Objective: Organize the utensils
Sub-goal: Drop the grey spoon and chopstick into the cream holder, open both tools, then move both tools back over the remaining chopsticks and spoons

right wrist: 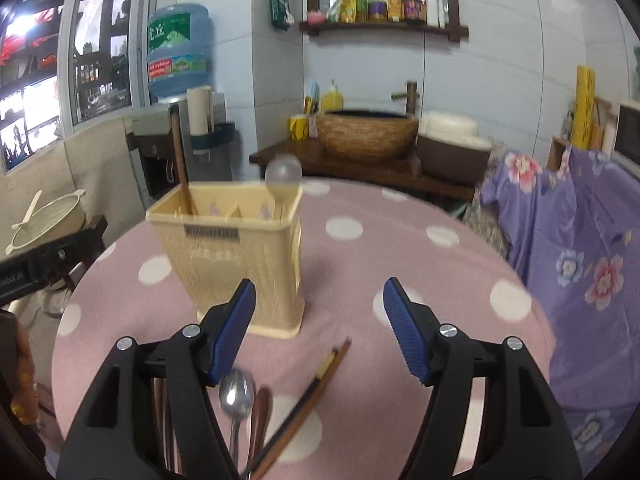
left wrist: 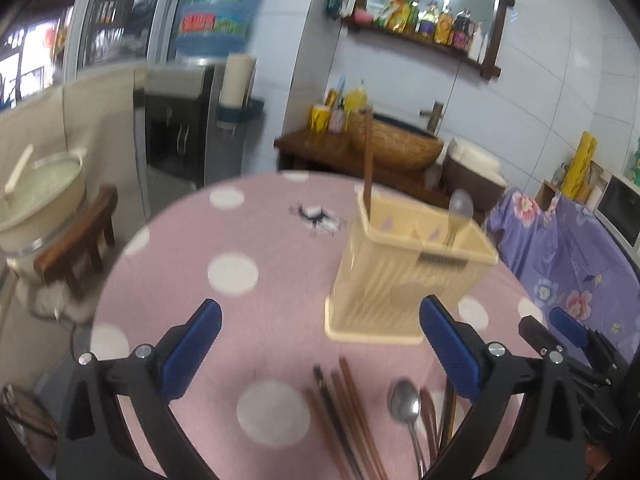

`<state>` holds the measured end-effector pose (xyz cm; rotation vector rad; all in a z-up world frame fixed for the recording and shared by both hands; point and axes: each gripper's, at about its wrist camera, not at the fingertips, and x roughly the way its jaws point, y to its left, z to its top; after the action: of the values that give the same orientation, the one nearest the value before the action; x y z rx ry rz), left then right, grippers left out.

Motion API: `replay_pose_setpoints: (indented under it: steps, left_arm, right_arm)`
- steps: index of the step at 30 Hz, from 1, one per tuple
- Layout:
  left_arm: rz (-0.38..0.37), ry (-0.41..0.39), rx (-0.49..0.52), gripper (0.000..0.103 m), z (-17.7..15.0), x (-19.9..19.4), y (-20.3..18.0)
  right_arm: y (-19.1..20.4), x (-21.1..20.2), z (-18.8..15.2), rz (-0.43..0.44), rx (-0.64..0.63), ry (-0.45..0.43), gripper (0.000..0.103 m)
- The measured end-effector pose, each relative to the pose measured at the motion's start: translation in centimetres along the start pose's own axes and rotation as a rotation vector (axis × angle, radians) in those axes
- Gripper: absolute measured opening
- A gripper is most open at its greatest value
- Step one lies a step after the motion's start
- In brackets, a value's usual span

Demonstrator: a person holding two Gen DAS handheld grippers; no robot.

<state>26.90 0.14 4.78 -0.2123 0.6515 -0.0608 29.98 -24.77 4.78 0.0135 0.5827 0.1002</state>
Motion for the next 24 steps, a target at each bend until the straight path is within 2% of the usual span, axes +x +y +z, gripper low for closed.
replay_pose_setpoints:
  steps: [7, 9, 11, 17, 24]
  left_arm:
    - [0.076, 0.087, -0.050, 0.096, -5.7, 0.1, 3.1]
    - [0.099, 0.103, -0.037, 0.093, -6.9, 0.1, 3.4]
    - [0.092, 0.135, -0.027, 0.087, -8.0, 0.3, 3.5]
    - [0.055, 0.213, 0.002, 0.078, -9.7, 1.5, 2.9]
    - [0.050, 0.209, 0.012, 0.078, -10.0, 1.4, 2.3]
  right_arm:
    - [-1.1, 0.5, -6.6, -0.015, 0.039, 0.152, 0.067]
    - [-1.5, 1.0, -7.8, -0.024, 0.060, 0.186, 0.067]
    - [-1.9, 1.5, -8.8, -0.030, 0.091, 0.225, 0.067]
    - [-0.7, 2.0, -10.1, 0.025, 0.104, 0.274, 0.066]
    - [2.0, 2.4, -10.2, 0.064, 0.084, 0.320, 0.066]
